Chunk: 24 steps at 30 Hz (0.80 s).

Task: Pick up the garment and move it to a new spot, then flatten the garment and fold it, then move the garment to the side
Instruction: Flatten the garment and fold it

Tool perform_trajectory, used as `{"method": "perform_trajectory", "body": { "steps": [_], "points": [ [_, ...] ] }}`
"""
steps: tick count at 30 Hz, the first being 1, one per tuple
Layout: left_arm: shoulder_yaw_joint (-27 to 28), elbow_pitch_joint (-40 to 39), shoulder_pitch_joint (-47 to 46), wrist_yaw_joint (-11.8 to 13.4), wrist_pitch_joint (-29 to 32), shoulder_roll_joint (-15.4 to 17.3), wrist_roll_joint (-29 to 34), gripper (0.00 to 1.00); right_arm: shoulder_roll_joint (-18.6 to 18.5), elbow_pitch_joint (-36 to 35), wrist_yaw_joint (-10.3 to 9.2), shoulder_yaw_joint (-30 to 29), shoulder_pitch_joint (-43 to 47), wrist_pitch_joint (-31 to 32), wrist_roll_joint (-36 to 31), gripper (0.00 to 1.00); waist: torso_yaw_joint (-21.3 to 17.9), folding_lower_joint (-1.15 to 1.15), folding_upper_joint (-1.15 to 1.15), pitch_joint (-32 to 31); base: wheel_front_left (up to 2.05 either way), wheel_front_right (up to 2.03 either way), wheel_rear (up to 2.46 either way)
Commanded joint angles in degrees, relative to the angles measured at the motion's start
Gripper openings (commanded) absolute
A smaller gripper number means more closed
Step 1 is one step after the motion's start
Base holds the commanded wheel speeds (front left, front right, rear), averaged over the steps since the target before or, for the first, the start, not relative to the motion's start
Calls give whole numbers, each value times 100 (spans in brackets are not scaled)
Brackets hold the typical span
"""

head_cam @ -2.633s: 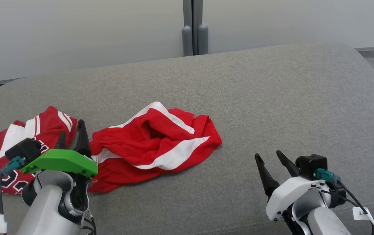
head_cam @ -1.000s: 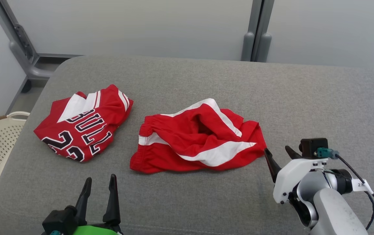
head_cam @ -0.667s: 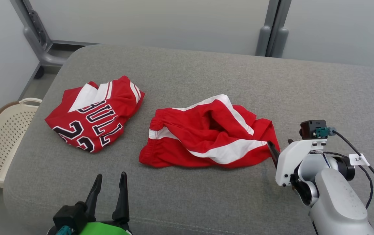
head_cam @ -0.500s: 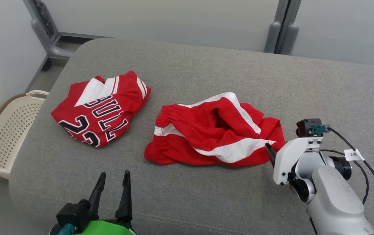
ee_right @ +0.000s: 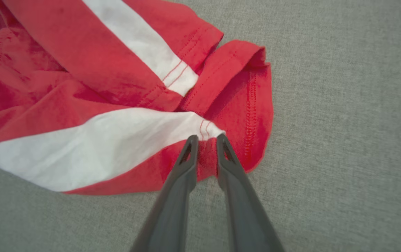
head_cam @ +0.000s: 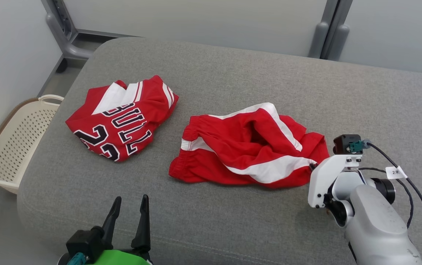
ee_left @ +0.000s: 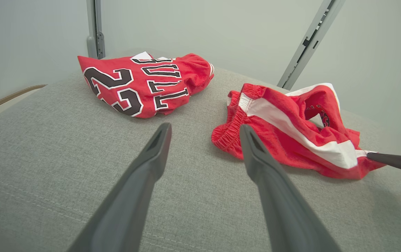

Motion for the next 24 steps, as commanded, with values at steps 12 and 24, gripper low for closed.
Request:
{"method": "perform_trajectory", "body": {
  "steps": [12, 24],
  "points": [
    [-4, -4, -71, 79, -12, 80, -60, 100, -25, -25, 0, -662, -202, -730, -297, 0, -143, 0, 0, -68, 0, 0, 0],
    [-22, 24, -38, 98, -12, 109, -128, 100, -25, -501, 0, -1507, -81, -591, -405, 0, -296, 0, 0, -147, 0, 0, 0]
  ]
}}
